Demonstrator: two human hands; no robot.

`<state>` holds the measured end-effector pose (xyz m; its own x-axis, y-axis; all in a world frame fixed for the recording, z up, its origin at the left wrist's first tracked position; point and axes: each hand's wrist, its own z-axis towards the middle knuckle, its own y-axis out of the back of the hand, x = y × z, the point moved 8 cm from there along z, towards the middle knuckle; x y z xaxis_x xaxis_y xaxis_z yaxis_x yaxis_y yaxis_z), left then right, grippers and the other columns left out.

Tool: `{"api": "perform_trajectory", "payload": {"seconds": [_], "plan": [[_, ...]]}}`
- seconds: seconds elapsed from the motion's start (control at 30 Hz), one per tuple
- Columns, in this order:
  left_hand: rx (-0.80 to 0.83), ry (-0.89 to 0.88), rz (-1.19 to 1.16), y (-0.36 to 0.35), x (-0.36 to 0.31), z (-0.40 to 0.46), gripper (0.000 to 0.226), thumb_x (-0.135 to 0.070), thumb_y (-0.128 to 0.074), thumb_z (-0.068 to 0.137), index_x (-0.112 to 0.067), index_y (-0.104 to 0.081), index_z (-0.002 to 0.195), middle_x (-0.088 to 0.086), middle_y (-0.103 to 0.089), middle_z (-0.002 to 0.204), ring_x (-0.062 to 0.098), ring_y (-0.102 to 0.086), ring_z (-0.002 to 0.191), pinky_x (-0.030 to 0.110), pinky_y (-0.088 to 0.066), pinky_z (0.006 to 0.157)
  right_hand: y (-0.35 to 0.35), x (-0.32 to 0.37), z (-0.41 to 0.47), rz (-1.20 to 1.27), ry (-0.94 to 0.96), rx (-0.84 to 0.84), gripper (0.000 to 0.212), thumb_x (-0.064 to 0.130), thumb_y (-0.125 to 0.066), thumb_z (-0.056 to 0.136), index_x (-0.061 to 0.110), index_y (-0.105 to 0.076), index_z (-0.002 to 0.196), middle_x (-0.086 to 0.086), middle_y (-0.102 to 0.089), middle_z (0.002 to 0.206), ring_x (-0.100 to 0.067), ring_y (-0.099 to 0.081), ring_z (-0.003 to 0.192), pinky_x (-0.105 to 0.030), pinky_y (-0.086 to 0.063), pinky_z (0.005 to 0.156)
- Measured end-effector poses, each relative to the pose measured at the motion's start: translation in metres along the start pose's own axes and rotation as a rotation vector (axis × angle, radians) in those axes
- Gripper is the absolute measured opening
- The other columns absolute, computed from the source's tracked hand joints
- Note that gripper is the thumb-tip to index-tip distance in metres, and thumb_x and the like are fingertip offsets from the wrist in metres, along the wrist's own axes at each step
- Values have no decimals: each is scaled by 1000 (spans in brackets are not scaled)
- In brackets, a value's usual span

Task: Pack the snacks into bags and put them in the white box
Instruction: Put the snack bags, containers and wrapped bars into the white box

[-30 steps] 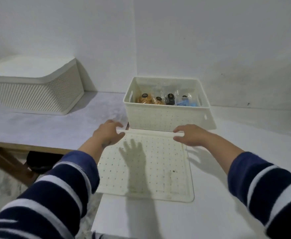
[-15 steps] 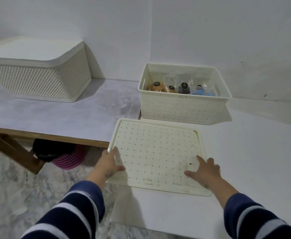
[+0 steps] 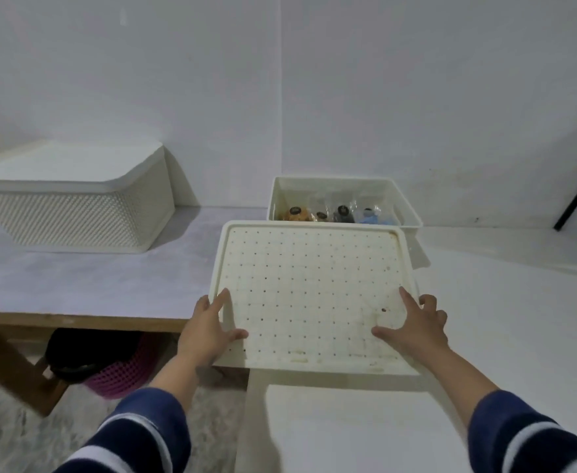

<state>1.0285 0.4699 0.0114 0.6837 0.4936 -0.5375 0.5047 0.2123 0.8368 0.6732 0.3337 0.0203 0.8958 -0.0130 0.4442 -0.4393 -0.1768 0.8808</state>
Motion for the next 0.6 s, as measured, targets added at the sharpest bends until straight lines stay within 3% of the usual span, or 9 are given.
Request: {"api": "perform_trajectory", "payload": {"seconds": [0.3,0.6], "plan": [[-57,-133,11,56,-81,75,92,-47,-74,75,-32,-22,149,2,-37,143,24,-52,114,32,-50,81,83,45,70,57,30,-47,103,50,-76,71,29,-13,151,-6,-15,145,-31,-20,130,-44,-35,102],[-45,-152,70,56,-165,193,101,-72,-67,65,-33,-24,147,3,-37,138,23,-50,114,36,-49,89,128,71,205,62,29,-8,97,50,-73,75,25,-18,151,-8,-18,144,-32,-22,130,-43,-32,106]]}}
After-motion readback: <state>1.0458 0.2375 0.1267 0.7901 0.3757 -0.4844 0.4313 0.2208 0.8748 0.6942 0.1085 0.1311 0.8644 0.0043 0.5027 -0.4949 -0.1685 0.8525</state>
